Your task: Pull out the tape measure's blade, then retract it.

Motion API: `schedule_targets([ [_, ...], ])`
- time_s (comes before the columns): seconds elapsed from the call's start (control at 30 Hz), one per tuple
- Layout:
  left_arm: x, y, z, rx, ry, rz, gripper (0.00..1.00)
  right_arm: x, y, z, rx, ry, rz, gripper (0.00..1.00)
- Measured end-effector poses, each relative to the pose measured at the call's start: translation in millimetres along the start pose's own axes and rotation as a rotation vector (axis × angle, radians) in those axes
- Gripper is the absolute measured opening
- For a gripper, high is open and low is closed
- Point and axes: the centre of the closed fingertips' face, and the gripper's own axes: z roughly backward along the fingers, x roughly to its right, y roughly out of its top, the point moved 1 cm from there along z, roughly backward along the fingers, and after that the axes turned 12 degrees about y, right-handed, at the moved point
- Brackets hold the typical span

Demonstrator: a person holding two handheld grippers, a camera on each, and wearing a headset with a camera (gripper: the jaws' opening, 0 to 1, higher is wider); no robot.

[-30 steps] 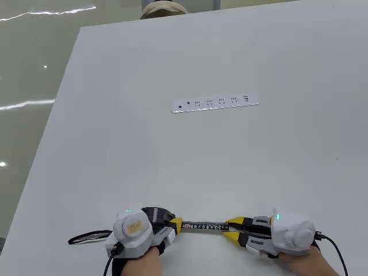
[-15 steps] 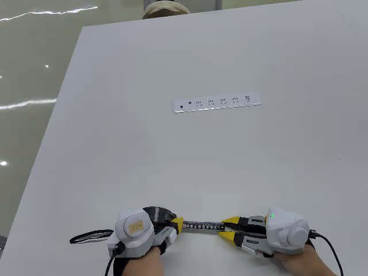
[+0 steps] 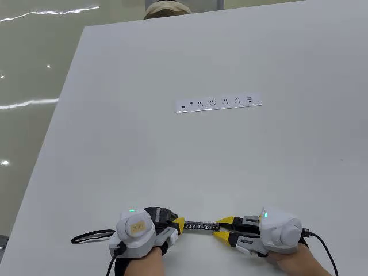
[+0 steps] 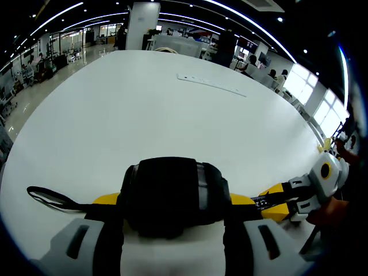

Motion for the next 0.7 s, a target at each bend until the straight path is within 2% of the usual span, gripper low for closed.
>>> schedule_targets([
  [0.7, 0.0, -0.1, 0.0, -0.002, -0.003, -0.002, 0.69, -2.3, 6.0, -20.9, -0.006, 0.025, 0.01, 0.12],
])
